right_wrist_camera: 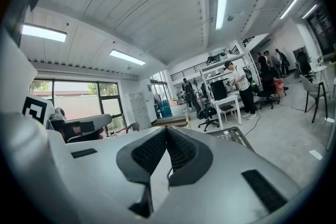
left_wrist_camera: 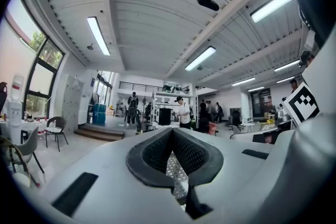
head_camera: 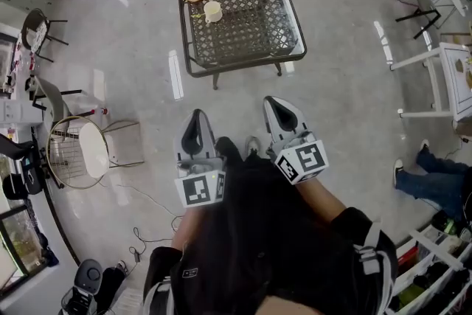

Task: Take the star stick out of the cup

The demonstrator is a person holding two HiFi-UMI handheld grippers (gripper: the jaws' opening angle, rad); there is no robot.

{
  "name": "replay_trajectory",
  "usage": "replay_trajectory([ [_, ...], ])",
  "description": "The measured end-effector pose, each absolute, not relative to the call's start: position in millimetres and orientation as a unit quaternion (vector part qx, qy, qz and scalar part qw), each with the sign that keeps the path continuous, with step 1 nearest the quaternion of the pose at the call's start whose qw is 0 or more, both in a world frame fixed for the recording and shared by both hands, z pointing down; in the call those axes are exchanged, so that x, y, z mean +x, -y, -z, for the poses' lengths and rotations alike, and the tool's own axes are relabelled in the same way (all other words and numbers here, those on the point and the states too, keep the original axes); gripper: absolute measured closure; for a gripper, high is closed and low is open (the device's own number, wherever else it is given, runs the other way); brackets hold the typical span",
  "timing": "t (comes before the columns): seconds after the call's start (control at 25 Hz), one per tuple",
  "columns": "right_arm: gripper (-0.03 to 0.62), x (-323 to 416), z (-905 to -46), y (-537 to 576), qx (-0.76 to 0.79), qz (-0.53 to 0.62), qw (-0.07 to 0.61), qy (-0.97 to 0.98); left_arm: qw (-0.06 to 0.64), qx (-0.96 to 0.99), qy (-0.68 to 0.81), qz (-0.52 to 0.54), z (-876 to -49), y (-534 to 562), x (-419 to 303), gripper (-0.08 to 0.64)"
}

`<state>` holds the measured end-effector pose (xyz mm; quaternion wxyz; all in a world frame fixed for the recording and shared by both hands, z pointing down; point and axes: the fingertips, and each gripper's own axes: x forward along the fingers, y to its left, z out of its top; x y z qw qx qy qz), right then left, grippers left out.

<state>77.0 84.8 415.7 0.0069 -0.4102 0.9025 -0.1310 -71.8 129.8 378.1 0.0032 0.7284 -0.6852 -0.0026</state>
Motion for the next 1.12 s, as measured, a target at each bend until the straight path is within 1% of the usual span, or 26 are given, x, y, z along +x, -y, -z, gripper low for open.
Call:
replay_trajectory([
  [0.28,0.583,93.0,-417.5,-137.9,-0.417,0.143,-0.003,-0.897,0.024,0.729,0.684,-0.009,-382.1,-179.0,-60.3,0.545],
  [0.56,0.583,91.2,-413.5,-109.8,-0.437,0.144,-0.017,-0.888,0.044,0.738,0.673,-0.003,-385.2,-141.1,-68.4,0.545],
  [1.0,0.583,106.4,-405.0,-78.5,-0.463,0.106,0.002,-0.88,0.02,0.751,0.66,0.022,-383.4,-104.5,-64.4,0.545],
  [1.12,0.583,98.7,-400.5,-58.0,-0.468,0.099,0.002,-0.878,0.018,0.752,0.658,0.025,-383.3,-83.7,-74.1,0.545],
])
